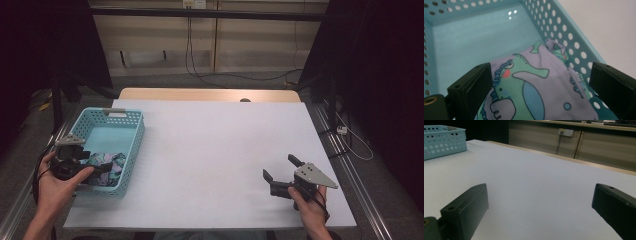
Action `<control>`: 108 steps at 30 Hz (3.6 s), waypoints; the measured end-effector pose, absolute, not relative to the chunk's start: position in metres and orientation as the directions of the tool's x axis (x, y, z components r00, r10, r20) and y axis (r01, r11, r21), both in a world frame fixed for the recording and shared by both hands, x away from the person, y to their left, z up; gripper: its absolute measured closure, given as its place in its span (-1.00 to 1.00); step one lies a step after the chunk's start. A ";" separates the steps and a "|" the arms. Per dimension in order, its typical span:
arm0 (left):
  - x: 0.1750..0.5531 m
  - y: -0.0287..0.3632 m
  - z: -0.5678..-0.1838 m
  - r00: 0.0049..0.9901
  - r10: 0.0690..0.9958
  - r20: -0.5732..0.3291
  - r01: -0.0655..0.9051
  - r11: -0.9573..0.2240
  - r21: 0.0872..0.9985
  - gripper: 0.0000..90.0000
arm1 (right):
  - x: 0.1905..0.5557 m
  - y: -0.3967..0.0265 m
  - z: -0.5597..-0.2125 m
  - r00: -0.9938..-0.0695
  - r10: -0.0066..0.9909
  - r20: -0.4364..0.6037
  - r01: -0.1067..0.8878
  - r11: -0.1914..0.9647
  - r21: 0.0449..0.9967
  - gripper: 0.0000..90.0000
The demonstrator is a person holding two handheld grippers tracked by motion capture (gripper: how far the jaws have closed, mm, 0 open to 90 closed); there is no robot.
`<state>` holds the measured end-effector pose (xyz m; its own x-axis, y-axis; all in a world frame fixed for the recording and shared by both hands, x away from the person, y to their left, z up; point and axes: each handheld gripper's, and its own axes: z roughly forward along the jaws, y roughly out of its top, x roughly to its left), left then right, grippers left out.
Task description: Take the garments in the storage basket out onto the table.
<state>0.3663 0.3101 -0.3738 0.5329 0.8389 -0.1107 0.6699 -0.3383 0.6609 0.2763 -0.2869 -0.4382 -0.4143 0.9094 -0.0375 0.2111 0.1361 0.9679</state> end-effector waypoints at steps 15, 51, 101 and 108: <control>0.382 0.304 -0.389 0.520 0.840 -0.157 0.764 -0.375 0.525 -0.89 | 0.276 -0.284 -0.438 -0.440 0.897 -0.041 0.210 0.148 0.966 -1.00; 0.414 0.277 -0.411 0.536 0.838 -0.098 0.827 -0.499 0.257 -0.91 | 0.277 -0.281 -0.439 -0.459 0.887 -0.041 0.221 0.159 0.962 -1.00; 0.381 0.317 -0.380 0.344 0.925 -0.159 0.744 -0.165 0.647 0.29 | 0.277 -0.281 -0.439 -0.456 0.889 -0.036 0.224 0.154 0.962 -1.00; 0.380 0.320 -0.376 0.330 0.929 -0.168 0.713 -0.128 0.690 0.30 | 0.277 -0.281 -0.439 -0.458 0.888 -0.038 0.222 0.156 0.962 -1.00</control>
<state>0.3799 0.3197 -0.3760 0.3298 0.9289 -0.1685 0.7128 -0.1280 0.6896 0.2772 -0.2814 -0.4390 -0.4579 0.8882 -0.0382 0.2224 0.1561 0.9624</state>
